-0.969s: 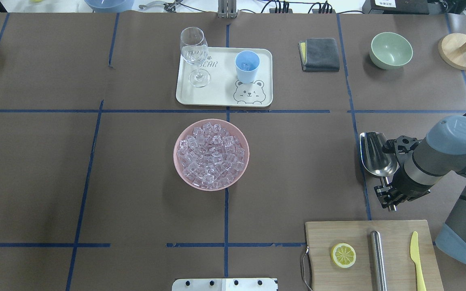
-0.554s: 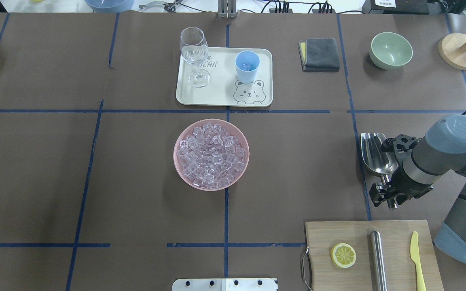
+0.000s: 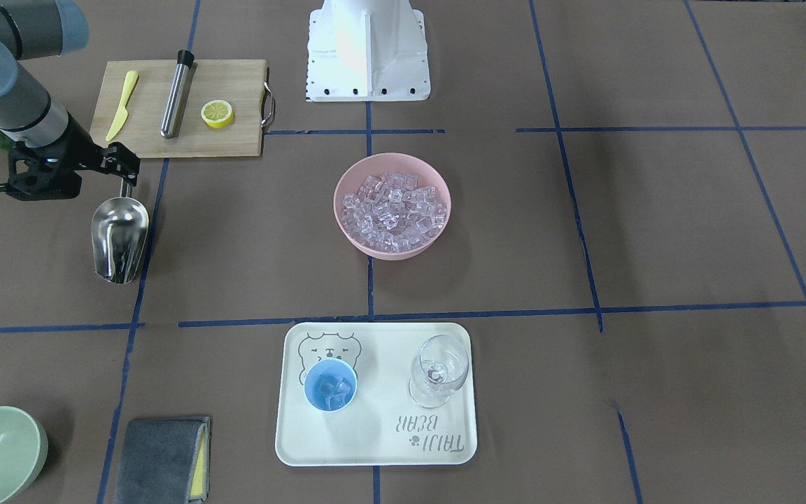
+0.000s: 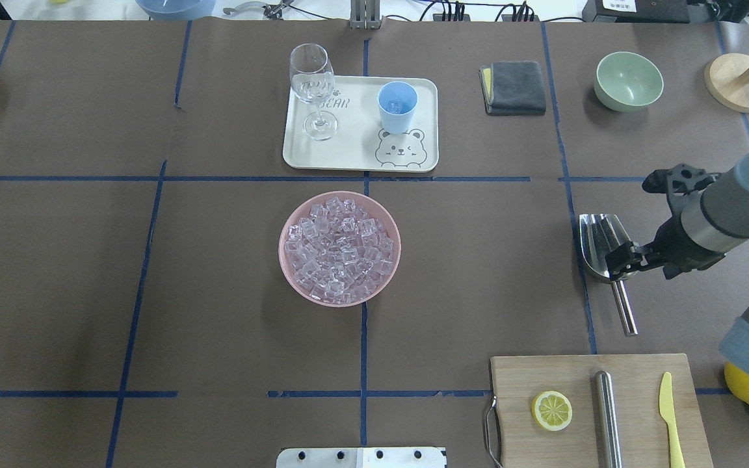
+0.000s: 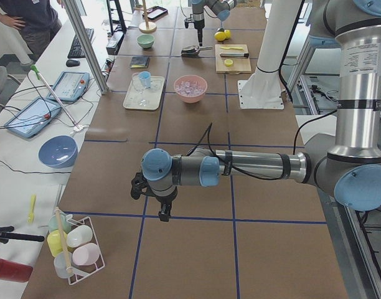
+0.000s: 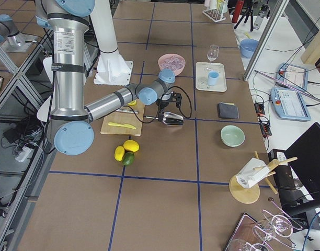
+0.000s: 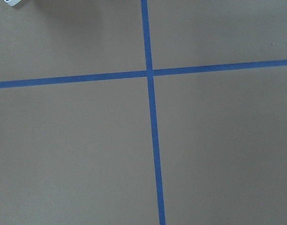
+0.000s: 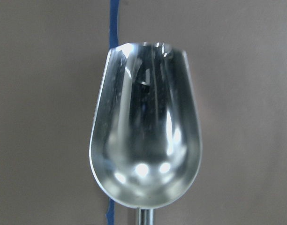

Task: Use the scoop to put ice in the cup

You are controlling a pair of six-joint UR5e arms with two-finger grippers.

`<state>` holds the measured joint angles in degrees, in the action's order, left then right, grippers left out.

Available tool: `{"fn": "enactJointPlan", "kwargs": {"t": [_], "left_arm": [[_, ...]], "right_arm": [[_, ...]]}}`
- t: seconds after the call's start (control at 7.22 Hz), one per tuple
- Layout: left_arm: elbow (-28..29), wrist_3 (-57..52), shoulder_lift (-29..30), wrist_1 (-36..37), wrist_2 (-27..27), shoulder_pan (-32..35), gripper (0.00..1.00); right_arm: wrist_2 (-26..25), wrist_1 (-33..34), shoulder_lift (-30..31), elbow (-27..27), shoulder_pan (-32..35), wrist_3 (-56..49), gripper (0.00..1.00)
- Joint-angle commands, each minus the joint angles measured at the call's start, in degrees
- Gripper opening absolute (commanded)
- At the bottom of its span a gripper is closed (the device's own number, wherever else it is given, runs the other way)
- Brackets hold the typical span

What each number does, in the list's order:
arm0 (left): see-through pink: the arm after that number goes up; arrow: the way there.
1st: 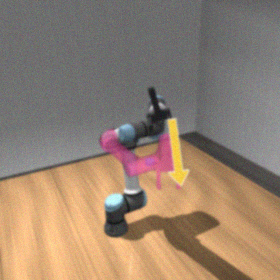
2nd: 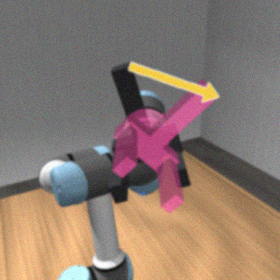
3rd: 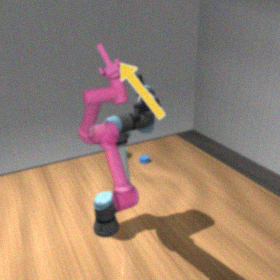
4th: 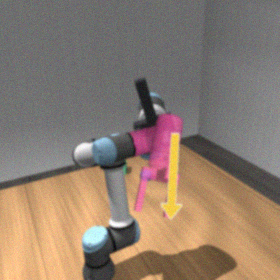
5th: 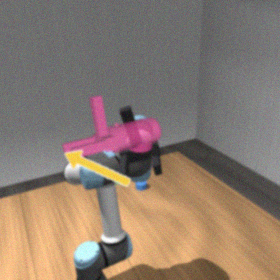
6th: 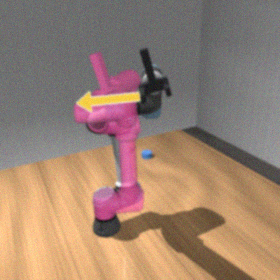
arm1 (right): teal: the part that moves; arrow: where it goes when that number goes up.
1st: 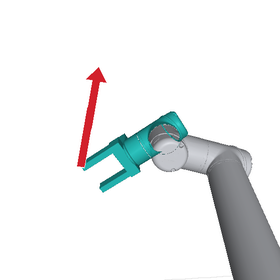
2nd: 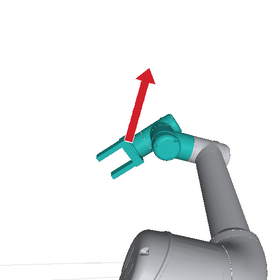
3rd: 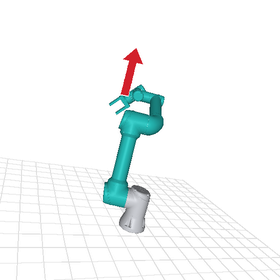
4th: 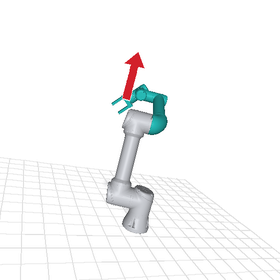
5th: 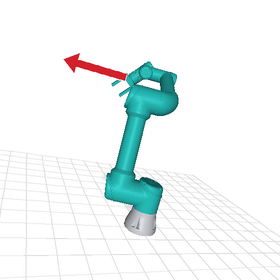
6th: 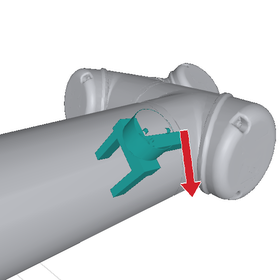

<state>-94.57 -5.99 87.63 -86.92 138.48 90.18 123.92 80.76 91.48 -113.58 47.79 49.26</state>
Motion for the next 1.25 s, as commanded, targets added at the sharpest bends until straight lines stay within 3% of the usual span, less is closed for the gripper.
{"fn": "enactJointPlan", "kwargs": {"t": [0.0,0.28,0.55,0.69,1.11], "left_arm": [[0.09,-0.07,0.0,-0.17,-0.14,0.0,1.0],[0.52,0.28,0.09,-0.26,0.03,0.0,1.0],[0.35,0.28,0.44,-0.18,0.13,0.0,1.0],[0.09,0.37,0.53,-0.18,0.13,0.0,1.0],[-0.08,0.19,0.35,-0.18,0.13,0.17,1.0]], "right_arm": [[0.35,0.54,-0.6,1.85,11.29,-16.72,1.0],[1.58,2.65,-0.43,6.93,21.94,-32.92,1.0],[9.01,2.56,0.1,15.09,34.14,-47.17,1.0],[10.36,2.65,2.1,18.19,39.17,-50.9,1.0],[9.33,11.67,1.86,14.81,42.91,-50.41,1.0]]}}
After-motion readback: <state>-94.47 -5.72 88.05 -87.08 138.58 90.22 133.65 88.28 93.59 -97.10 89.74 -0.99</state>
